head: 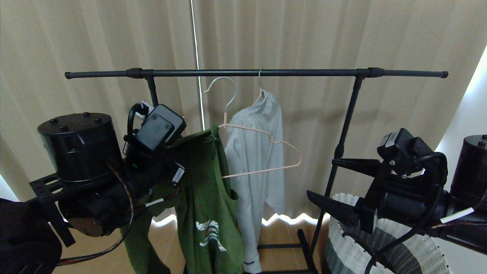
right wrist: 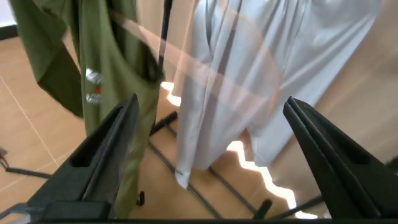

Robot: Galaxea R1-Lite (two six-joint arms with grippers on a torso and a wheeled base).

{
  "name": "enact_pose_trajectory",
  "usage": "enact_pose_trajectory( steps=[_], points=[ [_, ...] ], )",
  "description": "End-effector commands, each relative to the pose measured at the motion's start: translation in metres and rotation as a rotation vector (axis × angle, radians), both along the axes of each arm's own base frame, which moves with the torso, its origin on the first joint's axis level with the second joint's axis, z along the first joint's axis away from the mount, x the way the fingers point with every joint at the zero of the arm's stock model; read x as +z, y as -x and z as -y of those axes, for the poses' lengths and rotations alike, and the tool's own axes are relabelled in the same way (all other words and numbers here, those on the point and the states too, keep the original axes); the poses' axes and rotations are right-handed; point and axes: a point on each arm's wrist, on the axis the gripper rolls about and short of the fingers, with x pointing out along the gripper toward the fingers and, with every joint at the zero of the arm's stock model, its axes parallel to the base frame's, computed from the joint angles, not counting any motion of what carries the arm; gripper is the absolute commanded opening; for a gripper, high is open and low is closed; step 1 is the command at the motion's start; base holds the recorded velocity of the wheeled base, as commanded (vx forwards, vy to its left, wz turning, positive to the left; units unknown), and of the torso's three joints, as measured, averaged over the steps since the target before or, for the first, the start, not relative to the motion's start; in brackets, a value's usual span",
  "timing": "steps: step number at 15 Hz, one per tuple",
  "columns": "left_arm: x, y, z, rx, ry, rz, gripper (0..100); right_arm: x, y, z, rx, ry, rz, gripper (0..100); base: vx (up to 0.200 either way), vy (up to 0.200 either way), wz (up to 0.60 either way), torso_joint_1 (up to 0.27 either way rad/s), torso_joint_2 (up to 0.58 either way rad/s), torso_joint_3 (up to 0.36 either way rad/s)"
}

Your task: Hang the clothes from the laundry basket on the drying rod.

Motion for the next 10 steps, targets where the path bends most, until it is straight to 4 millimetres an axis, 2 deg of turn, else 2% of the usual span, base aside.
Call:
enact_pose_trajectory(
  steps=[1,5,7,8,10],
  points=[
    [0.008,-0.003,0.002,0.007,0.059,0.000,0,-0.004,0.001,0.001,0.000,0.003,-0.009,100,0.000,0.000,0.00,0.000,0.00,0.000],
    [0.026,-0.006,0.008,-0.008,0.208,0.014,0,-0.009,0.008,-0.009,0.038,-0.033,-0.058,100,0.000,0.000,0.00,0.000,0.00,0.000],
    [0.032,0.001,0.014,-0.055,0.245,0.021,0,-0.012,0.007,-0.014,0.041,-0.053,-0.099,100,0.000,0.000,0.00,0.000,0.00,0.000],
    [0.041,0.009,0.013,-0.136,0.260,0.038,0,-0.017,0.000,-0.020,0.040,-0.060,-0.106,100,0.000,0.000,0.00,0.000,0.00,0.000],
    [0.050,0.010,0.013,-0.168,0.272,0.062,0,-0.023,-0.012,-0.027,0.017,-0.084,-0.070,100,0.000,0.000,0.00,0.000,0.00,0.000]
  ],
)
